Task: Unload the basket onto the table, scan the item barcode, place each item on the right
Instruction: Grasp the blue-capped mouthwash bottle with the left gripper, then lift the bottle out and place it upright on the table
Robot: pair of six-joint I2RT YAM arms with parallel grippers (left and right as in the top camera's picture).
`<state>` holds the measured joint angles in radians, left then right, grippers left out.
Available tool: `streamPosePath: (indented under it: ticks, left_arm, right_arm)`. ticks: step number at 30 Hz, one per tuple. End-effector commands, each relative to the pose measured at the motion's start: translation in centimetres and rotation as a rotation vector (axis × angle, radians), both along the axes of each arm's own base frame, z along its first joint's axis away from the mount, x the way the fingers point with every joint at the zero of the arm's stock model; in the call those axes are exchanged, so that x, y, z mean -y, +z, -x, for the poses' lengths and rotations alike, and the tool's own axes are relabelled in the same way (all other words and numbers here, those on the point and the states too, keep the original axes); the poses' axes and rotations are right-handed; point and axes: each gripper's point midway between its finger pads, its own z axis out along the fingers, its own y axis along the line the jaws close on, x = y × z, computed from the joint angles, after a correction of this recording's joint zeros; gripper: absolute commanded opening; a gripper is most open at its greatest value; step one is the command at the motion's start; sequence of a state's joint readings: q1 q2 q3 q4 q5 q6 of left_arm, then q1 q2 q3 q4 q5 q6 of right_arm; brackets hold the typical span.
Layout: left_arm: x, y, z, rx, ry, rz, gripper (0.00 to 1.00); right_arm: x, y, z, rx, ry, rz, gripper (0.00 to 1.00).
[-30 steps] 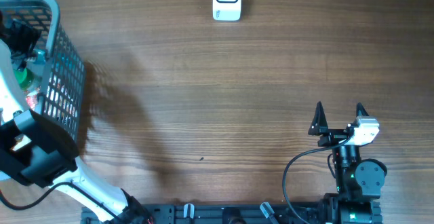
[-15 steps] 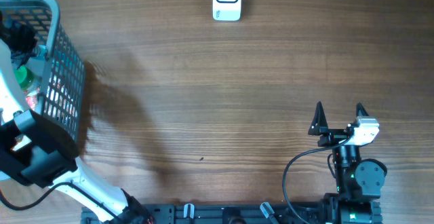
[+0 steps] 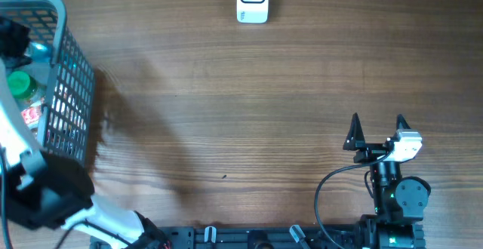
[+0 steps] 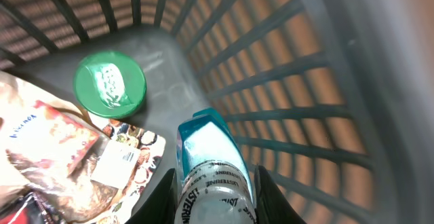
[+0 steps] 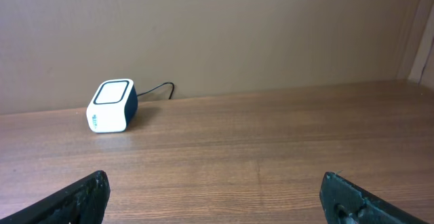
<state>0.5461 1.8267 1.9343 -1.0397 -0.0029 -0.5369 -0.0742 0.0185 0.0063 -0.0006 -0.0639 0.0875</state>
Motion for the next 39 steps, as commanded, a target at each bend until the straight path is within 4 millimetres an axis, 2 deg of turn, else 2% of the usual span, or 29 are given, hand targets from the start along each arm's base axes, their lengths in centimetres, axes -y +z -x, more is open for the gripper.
streamPosePath:
  ticks: [1,6,9,12,16,24,29,31,34,39]
  left_arm:
    - [1.0,7.0,2.1,0.14,0.005,-0.091,0.14]
    - [2.7,12.3,4.8,0.249,0.005,-0.156,0.14]
    - [4.4,15.3,6.5,0.325,-0.018,-0.178,0.14]
    - [6.3,17.4,7.6,0.393,-0.065,-0.173,0.16]
    - [7.6,18.5,8.5,0.429,-0.093,-0.168,0.18]
    - [11.5,18.6,6.9,0.465,-0.215,-0.082,0.18]
    - [14.7,18.3,5.2,0.47,-0.3,-0.039,0.18]
    - [16.8,17.3,3.7,0.451,-0.358,-0.007,0.19]
    - [18.1,16.0,2.2,0.419,-0.4,0.018,0.2]
    - [20.9,11.8,-1.4,0.319,-0.479,0.08,0.2]
  right_arm:
    - [-0.2,0.1,0.0,0.003,0.012,0.009,1.0]
    - [-0.2,0.1,0.0,0.003,0.012,0.01,1.0]
    - [-0.2,0.1,0.0,0.003,0.012,0.009,1.0]
    - [-0.2,0.1,0.0,0.003,0.012,0.009,1.0]
    - [-0.2,0.1,0.0,0.003,0.012,0.009,1.0]
    - [-0.2,0.1,0.0,0.003,0.012,0.01,1.0]
    - [-0.2,0.1,0.0,0.003,0.012,0.009,1.0]
    - [-0.2,0.1,0.0,0.003,0.012,0.009,1.0]
    - [-0.2,0.1,0.0,0.003,0.012,0.009,1.0]
    - [-0.2,0.0,0.0,0.003,0.012,0.009,1.0]
